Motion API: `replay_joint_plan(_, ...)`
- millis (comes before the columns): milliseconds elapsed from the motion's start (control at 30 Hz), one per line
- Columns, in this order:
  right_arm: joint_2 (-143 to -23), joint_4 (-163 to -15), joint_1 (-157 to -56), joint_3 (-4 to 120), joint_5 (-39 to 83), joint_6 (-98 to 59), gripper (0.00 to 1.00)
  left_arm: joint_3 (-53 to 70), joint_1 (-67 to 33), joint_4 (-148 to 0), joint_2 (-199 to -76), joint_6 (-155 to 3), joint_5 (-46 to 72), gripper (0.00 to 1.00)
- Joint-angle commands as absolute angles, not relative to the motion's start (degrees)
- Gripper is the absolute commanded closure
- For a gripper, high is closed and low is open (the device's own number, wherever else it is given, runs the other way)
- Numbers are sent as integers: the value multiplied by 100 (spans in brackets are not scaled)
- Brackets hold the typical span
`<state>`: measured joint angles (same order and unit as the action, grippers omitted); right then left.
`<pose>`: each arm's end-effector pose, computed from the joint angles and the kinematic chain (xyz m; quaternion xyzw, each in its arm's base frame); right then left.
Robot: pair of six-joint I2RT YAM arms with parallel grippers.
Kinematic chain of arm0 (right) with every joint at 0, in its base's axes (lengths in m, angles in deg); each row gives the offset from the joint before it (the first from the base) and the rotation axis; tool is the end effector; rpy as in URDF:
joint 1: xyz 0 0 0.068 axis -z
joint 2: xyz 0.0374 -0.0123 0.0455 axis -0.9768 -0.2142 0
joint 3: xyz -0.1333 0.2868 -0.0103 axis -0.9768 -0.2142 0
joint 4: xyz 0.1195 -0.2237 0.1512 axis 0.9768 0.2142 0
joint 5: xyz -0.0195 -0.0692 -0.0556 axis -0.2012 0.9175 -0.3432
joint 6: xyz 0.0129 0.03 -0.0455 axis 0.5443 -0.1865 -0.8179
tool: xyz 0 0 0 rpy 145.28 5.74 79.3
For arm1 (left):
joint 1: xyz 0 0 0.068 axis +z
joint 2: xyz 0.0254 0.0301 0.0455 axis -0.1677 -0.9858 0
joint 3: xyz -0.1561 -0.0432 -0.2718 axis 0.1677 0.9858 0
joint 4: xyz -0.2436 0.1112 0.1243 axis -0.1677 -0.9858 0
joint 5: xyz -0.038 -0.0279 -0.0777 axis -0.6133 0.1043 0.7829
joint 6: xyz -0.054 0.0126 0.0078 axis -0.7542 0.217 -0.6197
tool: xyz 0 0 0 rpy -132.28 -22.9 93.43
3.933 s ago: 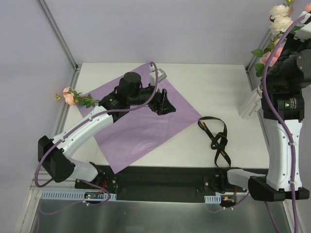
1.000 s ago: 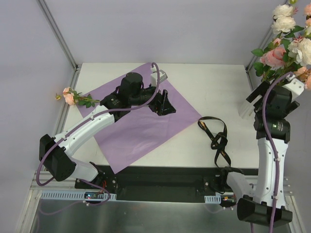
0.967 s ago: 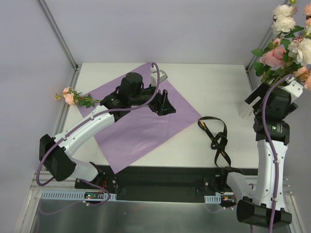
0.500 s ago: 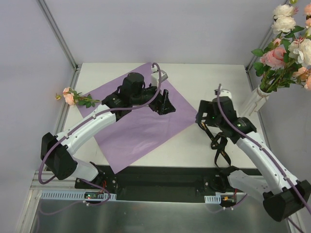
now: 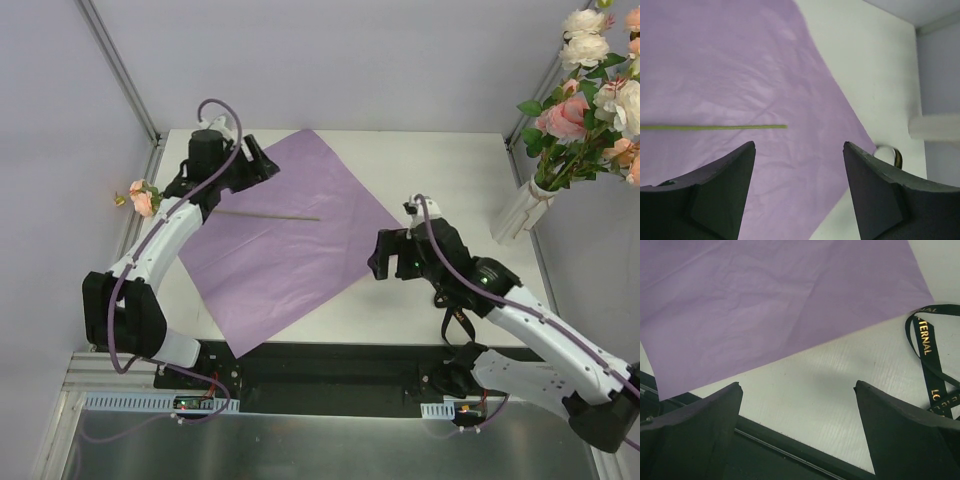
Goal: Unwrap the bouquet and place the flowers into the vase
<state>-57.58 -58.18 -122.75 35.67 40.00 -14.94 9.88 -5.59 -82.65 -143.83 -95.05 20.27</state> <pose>0.1615 0.1523 0.3556 -0.2112 0.8532 0.1523 0.4520 0.3552 -0.1073 0.3884 -0.0310 0.8045 -0.3269 0.4949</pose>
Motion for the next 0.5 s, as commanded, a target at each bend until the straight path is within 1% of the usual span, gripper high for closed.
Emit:
replay_joint_plan(0, -4669, -6029, -12342, 3187, 4623, -1219, 2, 1215, 190, -8226, -14568, -10598, 1548, 30)
replay_joint_plan(133, -3911, -5775, -12342, 2818, 5185, -1061, 2, 1689, 1199, -8244, -14752, -11610, 1521, 31)
replay_joint_plan(200, -3551, -5547, -12342, 2738, 5283, -991, 2, 1935, 1421, -8235, -14875, -12092, 1539, 31)
replay_joint_plan(333, -3093, -5089, -12342, 2746, 5555, -912, 2, 2059, 1729, -8244, -15419, -12752, 1600, 33)
replay_joint_plan(367, -2970, -5054, -12342, 2720, 5591, -885, 2, 2103, 1869, -8244, -15516, -12919, 1644, 36)
replay_joint_plan(467, -2496, -5053, -12342, 2554, 5687, -867, 2, 2051, 2089, -8226, -15885, -13307, 1688, 36)
